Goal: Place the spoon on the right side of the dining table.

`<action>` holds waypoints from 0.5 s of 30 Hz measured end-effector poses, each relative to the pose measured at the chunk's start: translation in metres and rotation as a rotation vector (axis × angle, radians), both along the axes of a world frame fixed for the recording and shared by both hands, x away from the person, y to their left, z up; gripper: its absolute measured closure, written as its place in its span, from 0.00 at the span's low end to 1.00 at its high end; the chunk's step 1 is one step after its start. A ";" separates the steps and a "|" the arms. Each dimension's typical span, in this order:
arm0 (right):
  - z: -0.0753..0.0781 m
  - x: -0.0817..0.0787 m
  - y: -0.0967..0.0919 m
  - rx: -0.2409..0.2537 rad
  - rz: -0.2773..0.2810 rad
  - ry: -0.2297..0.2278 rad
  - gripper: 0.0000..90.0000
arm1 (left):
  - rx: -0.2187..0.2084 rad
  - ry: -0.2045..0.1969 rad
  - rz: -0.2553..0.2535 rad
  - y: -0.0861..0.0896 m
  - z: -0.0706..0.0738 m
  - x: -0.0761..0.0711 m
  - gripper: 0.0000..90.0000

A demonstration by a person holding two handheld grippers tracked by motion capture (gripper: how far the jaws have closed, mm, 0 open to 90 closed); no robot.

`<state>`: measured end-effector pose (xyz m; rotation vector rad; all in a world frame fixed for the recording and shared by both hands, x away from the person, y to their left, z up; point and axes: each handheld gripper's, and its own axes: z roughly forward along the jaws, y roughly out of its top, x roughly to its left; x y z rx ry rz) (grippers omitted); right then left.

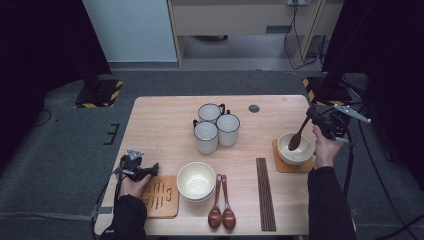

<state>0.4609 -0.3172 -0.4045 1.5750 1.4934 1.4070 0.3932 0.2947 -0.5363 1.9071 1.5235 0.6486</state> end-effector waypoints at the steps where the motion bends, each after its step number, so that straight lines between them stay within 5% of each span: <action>1: -0.002 0.000 0.000 0.003 -0.001 0.002 0.93 | 0.000 0.000 0.000 0.000 0.000 0.000 0.11; 15: -0.017 0.002 0.007 -0.019 0.010 0.061 0.93 | 0.001 0.001 0.000 0.000 0.000 0.000 0.10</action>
